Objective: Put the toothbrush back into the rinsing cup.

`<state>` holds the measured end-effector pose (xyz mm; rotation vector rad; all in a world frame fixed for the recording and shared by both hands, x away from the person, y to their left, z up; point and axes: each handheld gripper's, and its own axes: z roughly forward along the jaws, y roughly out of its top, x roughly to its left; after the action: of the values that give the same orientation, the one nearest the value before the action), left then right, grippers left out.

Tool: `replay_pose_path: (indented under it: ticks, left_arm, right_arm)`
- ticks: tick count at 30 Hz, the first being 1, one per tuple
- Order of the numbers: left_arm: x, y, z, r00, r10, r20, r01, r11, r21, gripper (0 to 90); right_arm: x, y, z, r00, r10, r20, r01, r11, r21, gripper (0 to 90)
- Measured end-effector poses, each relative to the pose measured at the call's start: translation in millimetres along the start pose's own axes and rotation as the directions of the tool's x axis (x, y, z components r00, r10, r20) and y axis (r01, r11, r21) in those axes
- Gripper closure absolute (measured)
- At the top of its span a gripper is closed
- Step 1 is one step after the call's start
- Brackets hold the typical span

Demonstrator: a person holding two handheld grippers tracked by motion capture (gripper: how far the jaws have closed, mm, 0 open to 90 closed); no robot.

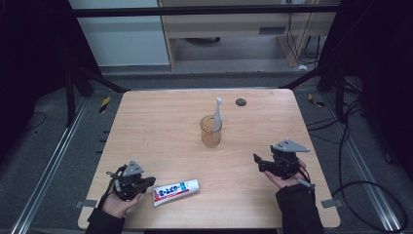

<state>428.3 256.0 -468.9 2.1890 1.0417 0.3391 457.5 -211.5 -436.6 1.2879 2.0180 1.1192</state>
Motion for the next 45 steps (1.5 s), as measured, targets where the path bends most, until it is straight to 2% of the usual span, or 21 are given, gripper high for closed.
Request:
replay_pose_path:
  ticks: [16,28,32,35,40,45]
  left_arm:
    - [-3.8,-0.2,10.5,0.9991,0.033,0.027,-0.034,0.9982,0.049,89.3]
    - [-9.3,-1.3,7.8,0.9984,0.038,0.042,-0.04,0.9979,0.05,89.4]
    - [-10.1,-0.5,5.3,0.9982,0.038,0.046,-0.04,0.9983,0.043,89.4]
    - [-11.9,2.1,-0.6,0.9979,0.037,0.053,-0.038,0.9991,0.02,89.5]
    - [-25.0,6.1,-12.7,0.9945,0.055,0.089,-0.054,0.9983,-0.021,89.7]
    - [-43.3,5.2,-9.9,0.9872,0.097,0.127,-0.099,0.9951,0.006,89.7]
  right_arm:
    - [-1.5,-8.9,5.3,0.9996,-0.024,0.017,0.023,0.999,0.042,28.1]
    - [-2.5,-11.4,6.3,0.9994,-0.024,0.024,0.023,0.998,0.055,28.1]
    - [-3.0,-12.2,6.2,0.9994,-0.024,0.025,0.022,0.998,0.06,28.1]
    - [-3.2,-12.1,5.7,0.9994,-0.025,0.025,0.024,0.998,0.058,28.1]
    - [-3.4,-13.3,3.5,0.9995,-0.023,0.023,0.021,0.998,0.056,28.1]
    - [-3.8,-15.9,0.8,0.9996,-0.019,0.023,0.017,0.998,0.06,28.1]
